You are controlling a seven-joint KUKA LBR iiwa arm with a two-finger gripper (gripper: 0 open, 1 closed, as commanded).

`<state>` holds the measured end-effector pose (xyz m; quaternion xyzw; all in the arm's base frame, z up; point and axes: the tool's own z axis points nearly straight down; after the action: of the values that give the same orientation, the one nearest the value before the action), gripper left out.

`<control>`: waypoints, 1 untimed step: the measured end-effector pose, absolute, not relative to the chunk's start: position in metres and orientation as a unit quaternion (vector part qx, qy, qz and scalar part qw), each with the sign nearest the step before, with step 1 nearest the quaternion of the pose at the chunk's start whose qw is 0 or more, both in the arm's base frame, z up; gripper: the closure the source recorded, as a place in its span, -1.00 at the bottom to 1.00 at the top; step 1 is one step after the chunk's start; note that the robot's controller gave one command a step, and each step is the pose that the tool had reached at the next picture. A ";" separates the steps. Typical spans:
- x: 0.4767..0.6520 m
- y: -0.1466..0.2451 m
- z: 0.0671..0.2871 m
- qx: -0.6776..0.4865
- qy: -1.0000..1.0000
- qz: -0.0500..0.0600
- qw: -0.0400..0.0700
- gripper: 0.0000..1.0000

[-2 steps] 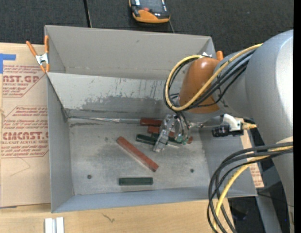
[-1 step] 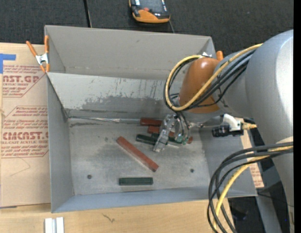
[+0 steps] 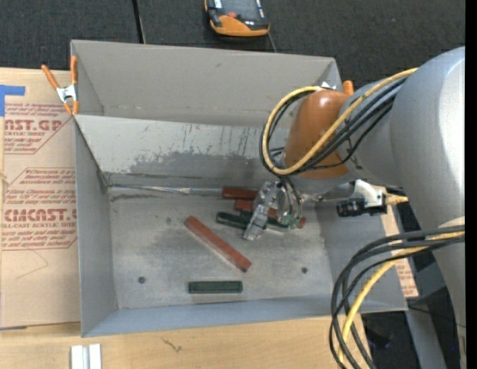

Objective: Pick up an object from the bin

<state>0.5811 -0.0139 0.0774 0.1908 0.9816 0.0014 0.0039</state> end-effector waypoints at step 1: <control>0.580 -0.014 0.085 0.191 0.982 0.001 0.001 1.00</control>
Offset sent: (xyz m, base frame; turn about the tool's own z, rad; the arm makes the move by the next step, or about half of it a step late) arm 0.0001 -0.0001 0.0509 0.0000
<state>0.5800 -0.0139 0.0853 0.1909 0.9816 0.0008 0.0013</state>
